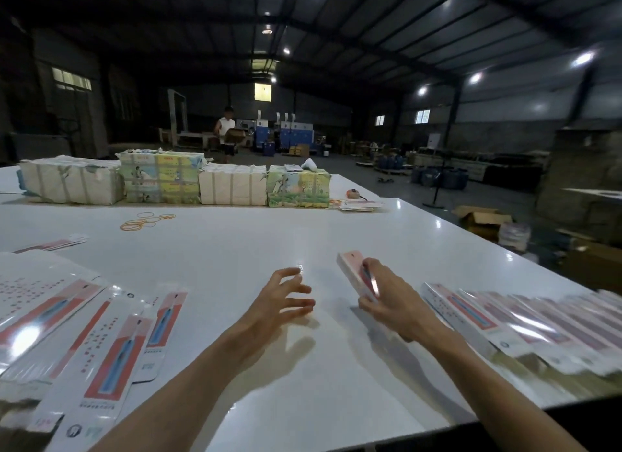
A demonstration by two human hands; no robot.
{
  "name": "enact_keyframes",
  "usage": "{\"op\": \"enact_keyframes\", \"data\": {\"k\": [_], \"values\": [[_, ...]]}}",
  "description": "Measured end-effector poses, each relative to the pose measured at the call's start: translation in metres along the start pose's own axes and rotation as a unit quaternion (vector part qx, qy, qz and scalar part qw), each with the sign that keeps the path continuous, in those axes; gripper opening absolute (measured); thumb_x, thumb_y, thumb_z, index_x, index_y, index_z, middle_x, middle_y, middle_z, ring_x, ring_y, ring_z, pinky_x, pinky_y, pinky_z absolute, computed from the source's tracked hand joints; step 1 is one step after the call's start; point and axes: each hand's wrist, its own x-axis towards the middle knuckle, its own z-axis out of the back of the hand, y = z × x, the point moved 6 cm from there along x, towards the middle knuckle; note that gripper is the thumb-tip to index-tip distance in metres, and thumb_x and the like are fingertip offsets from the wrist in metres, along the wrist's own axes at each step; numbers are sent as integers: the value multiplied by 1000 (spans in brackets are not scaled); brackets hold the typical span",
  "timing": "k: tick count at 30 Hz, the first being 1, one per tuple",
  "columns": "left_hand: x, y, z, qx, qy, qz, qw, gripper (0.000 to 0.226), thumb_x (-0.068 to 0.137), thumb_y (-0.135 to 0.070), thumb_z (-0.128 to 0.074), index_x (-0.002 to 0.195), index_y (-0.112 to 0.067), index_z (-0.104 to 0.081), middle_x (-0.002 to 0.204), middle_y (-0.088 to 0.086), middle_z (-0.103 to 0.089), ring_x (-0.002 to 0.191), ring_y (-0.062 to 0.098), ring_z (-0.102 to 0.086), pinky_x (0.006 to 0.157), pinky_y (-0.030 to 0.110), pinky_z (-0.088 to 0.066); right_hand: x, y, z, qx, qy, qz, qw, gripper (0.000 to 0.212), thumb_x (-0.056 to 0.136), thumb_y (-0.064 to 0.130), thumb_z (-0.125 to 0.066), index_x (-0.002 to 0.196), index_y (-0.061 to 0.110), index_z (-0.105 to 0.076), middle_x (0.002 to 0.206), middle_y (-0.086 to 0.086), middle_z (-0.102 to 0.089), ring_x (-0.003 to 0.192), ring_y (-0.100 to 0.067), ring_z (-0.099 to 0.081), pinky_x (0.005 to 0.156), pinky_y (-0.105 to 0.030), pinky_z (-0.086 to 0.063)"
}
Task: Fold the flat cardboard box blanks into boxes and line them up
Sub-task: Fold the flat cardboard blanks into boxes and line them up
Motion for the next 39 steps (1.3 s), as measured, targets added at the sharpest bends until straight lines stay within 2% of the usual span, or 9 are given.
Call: {"op": "enact_keyframes", "data": {"k": [2,4,7,12,19,25,32,36,39], "values": [[-3,-1,-4,32,26,-11,999,32,98,-35,-73,127,-20,-71,118,15,-73,106,33,-76,87,34,-62,-10,-31,4,-58,17,-36,998,63,101,42,-64,152,25,-32,152,1,-42,127,-24,-54,95,-36,-51],[-5,-2,-7,54,52,-22,997,19,103,-22,-68,120,-16,-76,109,14,-74,100,29,-75,88,32,-61,-22,-62,3,-172,27,-67,982,63,107,42,-51,160,22,-25,171,-2,-18,158,-32,-19,127,-47,-23],[-8,-3,-11,77,75,-26,994,20,104,-13,-64,120,-11,-75,102,12,-74,96,25,-73,93,32,-61,-41,-97,13,-213,-9,-119,970,58,110,35,-41,163,24,-23,175,-5,-8,162,-27,0,131,-48,-8],[-7,-2,-12,105,76,-32,991,19,105,-9,-62,119,-6,-74,98,13,-74,93,23,-71,88,29,-59,-66,-116,32,-237,-74,-153,956,49,108,28,-45,155,19,-35,162,-4,-37,148,-22,-37,123,-40,-33],[-11,-8,-13,170,54,-33,983,21,105,-7,-58,118,-8,-75,96,6,-74,86,18,-70,89,30,-59,-31,-53,24,-227,-119,-74,964,49,108,34,-51,154,20,-42,162,-2,-39,150,-23,-34,120,-40,-35],[-14,-13,-13,258,37,-56,964,24,105,-14,-55,114,-19,-77,83,-2,-66,62,12,-49,59,19,-43,40,51,-25,-67,-154,68,983,28,103,27,-61,129,18,-67,121,0,-72,95,-15,-70,84,-33,-62],[-13,-21,0,228,-12,3,974,24,101,-14,-53,114,-19,-73,81,2,-66,65,13,-55,63,22,-45,54,40,-66,40,-163,53,984,22,104,18,-54,123,20,-65,83,5,-72,68,-14,-67,69,-37,-60],[-15,-58,30,377,-56,55,923,22,104,-20,-61,125,-15,-65,96,3,-74,71,11,-67,69,23,-53,58,28,-69,85,-158,30,983,20,103,15,-51,115,21,-65,70,7,-66,67,-19,-63,68,-39,-54],[-40,-91,68,525,-67,131,838,37,100,-31,-72,132,-17,-60,118,3,-71,95,14,-68,91,33,-55,59,28,-70,104,-148,21,983,21,101,14,-51,113,21,-66,64,7,-62,68,-22,-61,64,-36,-45]]}}
